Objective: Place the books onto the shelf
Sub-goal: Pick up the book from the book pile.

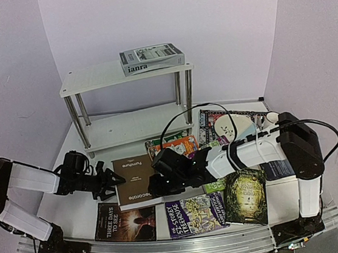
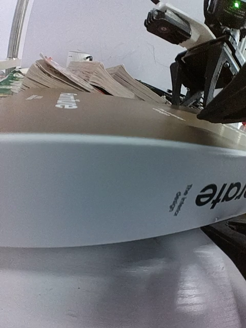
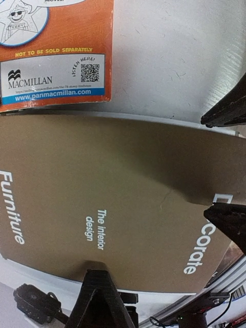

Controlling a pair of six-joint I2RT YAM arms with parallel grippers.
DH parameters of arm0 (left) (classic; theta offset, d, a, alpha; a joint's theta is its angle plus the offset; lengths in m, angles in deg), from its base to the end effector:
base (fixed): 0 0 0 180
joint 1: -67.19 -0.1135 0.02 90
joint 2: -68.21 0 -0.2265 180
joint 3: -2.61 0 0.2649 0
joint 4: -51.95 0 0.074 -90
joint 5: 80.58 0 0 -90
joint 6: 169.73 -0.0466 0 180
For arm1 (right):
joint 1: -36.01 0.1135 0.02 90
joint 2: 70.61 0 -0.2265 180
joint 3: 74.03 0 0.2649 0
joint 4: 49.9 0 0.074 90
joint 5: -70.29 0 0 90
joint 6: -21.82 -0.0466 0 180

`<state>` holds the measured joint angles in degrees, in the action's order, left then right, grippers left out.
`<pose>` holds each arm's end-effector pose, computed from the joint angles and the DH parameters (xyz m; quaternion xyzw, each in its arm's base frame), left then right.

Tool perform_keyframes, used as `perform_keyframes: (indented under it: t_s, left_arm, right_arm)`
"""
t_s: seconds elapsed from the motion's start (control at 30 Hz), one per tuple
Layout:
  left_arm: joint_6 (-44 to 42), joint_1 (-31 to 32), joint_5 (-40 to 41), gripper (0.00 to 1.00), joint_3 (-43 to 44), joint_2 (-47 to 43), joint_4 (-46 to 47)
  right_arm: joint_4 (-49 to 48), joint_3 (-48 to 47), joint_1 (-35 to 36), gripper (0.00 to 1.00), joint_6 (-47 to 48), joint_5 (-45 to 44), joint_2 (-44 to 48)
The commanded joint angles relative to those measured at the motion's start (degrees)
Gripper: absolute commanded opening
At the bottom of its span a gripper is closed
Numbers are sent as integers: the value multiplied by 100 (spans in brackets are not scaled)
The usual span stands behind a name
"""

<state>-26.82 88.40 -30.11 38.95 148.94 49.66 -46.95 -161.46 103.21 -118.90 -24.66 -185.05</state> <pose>0.2207 -0.1175 0.0717 -0.1188 0.8755 -0.4601 0.0878 0.1797 0.4170 0.1393 -0.1026 0.8592 0.4090 0.2898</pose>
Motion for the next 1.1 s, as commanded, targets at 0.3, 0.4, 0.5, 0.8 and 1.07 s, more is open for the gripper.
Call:
perform_keyframes:
  t_s: [0.3,0.4,0.5,0.8,1.07]
  left_arm:
    - [232,-24,-440,41,223,-1200,349]
    - [295,-22,-492,41,282,-1417,339]
    - [361,-18,-565,41,373,-1567,336]
    - [555,264,-547,43,624,-1581,322]
    - [757,627,-256,44,650,-1753,290]
  right_arm:
    - [1,300,4,57,438,-209,481]
    - [9,362,4,58,569,-251,614]
    - [42,418,4,60,663,-283,721]
    - [269,436,4,64,1019,-505,1011]
    - [741,205,4,70,1406,-699,930]
